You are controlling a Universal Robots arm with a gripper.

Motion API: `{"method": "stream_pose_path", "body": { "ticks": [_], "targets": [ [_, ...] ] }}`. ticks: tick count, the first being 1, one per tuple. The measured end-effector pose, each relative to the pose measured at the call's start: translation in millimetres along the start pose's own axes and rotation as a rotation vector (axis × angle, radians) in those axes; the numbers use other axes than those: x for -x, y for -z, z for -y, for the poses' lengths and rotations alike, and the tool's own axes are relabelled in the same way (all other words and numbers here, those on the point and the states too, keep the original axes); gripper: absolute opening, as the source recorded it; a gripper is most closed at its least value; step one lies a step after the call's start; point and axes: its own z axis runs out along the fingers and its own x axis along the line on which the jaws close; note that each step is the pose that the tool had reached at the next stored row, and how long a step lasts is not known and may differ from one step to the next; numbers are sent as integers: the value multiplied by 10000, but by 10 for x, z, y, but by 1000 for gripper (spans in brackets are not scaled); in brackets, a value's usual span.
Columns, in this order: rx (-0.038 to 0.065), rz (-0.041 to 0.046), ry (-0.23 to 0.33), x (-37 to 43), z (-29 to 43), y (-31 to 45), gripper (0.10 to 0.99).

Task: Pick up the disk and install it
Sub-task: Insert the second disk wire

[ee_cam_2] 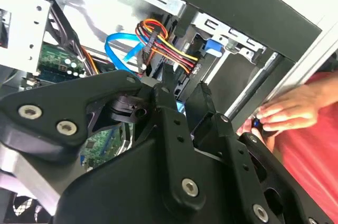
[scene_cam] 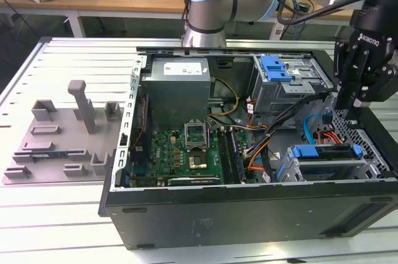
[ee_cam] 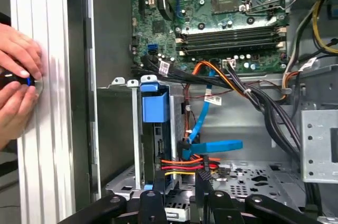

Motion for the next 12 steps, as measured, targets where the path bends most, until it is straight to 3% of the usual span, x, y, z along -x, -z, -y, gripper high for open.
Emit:
{"method": "stream_pose_path", "body": {
  "ticks": [4, 8, 10, 12],
  "targets": [
    [6, -232, -10, 29, -68, -31, 365],
    [9, -347, -27, 76, -151, -61, 365],
    [54, -646, -17, 106, -154, -64, 365],
    [117, -917, -1, 195, -158, -70, 365]
  ]
}}
